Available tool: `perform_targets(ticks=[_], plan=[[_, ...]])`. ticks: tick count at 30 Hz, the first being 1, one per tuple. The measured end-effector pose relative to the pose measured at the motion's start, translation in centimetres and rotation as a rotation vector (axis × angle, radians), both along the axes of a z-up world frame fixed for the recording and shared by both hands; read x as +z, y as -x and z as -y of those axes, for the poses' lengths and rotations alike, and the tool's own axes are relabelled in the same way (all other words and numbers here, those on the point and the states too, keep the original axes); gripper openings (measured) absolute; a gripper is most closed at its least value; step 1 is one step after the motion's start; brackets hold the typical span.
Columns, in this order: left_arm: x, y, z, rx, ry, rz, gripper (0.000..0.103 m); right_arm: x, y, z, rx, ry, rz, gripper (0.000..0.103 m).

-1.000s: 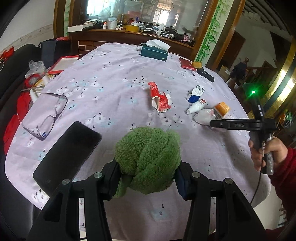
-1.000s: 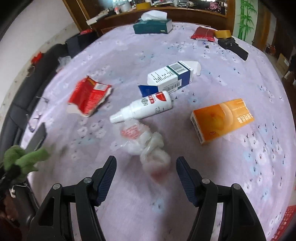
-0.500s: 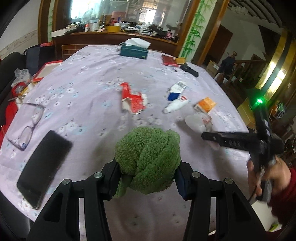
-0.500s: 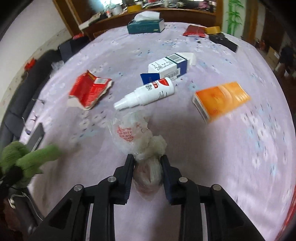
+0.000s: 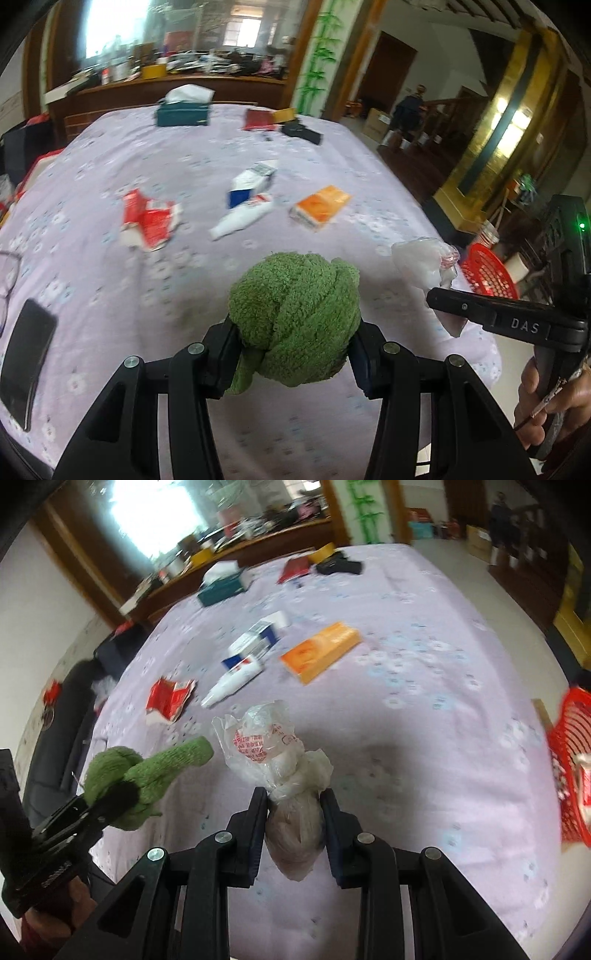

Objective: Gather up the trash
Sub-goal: 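Carry the green towel and plastic bag to the red wastebasket with both tools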

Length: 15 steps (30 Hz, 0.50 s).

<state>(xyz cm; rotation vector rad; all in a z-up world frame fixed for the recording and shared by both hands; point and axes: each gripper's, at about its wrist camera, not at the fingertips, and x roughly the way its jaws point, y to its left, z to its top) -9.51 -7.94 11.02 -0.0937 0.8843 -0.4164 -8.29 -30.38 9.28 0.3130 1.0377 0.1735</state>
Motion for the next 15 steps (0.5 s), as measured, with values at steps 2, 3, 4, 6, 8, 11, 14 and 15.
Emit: perform_targets(ticks=[2,3,4,6,8,11,14,15], plan=[[0.3,0.0,1.7,-0.027,0.003,0.004,0.049,0.4,0.8,1.3,-0.025,0.000,0.006,0.031],[0.5,0.1,2.6,-0.039,0.003,0.008,0.049,0.6,1.1,1.9,-0.038,0.001,0.009,0.031],[0.6,0.3,3.2,-0.048,0.003,0.011,0.049,0.7,1.4,2.4,-0.044,0.000,0.008,0.031],[0.8,0.6,4.6,-0.066,0.004,0.017,0.049,0.7,2.1,3.7,-0.059,-0.008,0.003,0.031],[1.0,0.7,5.8,-0.077,0.003,0.019,0.049,0.9,2.6,4.8,-0.068,-0.008,0.002,0.031],[1.3,0.8,7.4,-0.089,0.004,0.018,0.049,1.3,3.2,6.7,-0.089,-0.015,0.009,0.031],[1.7,0.9,9.0,-0.102,0.001,0.026,0.049,1.6,3.6,8.2,-0.104,-0.021,0.018,0.031],[1.8,1.0,9.4,-0.106,0.001,0.026,0.049,1.6,3.8,8.6,-0.108,-0.022,0.020,0.031]])
